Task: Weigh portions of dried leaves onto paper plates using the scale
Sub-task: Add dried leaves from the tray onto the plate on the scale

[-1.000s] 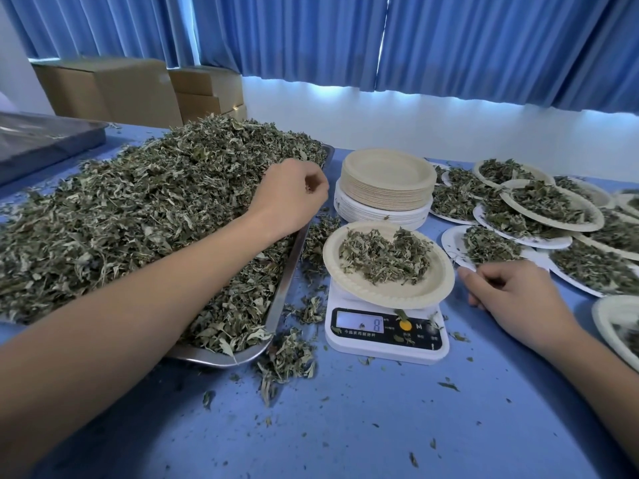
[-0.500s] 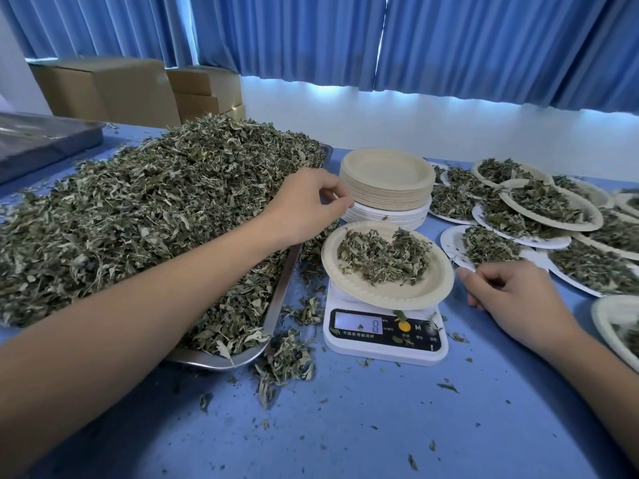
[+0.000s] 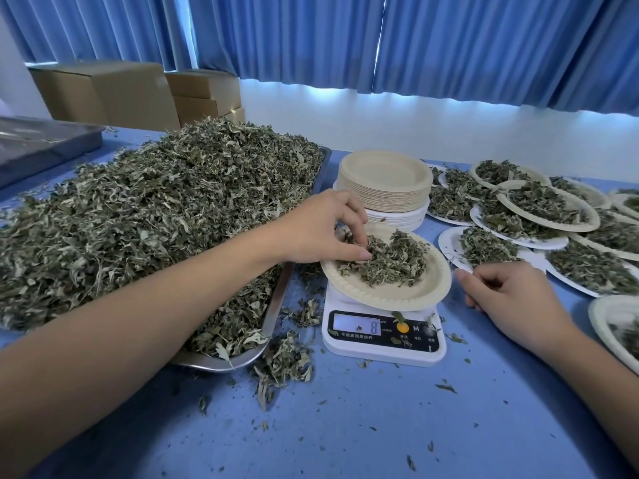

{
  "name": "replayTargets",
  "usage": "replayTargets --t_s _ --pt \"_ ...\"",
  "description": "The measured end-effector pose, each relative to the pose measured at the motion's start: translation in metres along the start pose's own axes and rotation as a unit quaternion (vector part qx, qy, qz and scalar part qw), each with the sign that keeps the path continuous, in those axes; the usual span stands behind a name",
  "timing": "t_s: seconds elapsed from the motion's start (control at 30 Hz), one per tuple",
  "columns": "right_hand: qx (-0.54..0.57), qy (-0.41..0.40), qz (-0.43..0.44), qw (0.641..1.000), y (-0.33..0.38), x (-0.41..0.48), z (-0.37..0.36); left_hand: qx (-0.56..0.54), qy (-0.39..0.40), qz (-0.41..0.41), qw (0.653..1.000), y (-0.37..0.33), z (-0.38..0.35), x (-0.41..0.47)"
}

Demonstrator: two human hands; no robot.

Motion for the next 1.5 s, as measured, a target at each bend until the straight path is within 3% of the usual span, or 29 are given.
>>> replayTargets --t_s 0.23,0.47,0.67,1.0,1.5 --pt "0.003 0.003 0.005 1.000 0.000 0.000 0.000 -0.004 0.015 -0.008 1.000 -0.002 -0.002 -0.001" --pt "0.004 0.004 -0.001 1.000 0.001 0.000 0.000 -0.047 -0.060 -0.017 0.997 -0.006 -0.001 -0.001" --pt "-0.004 0.003 -0.006 1.000 0.002 0.001 0.000 -0.134 -0.129 0.021 0.982 -0.004 0.003 -0.001" --pt "-0.003 0.003 -0.005 1.000 0.003 0.001 0.000 -0.231 -0.170 0.067 0.956 -0.005 0.007 0.001" --pt "-0.003 0.001 -0.001 1.000 0.004 0.000 0.001 -0.260 -0.209 0.134 0.933 0.004 0.015 0.004"
Point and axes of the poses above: each hand's wrist, its own x-axis towards the middle knuckle, its own z-axis out of the back of the hand, y = z × x, the point moved 1 cm from there along x, towards the middle knuckle, and after that the axes turned 12 degrees about -y, right-handed, at the moved point
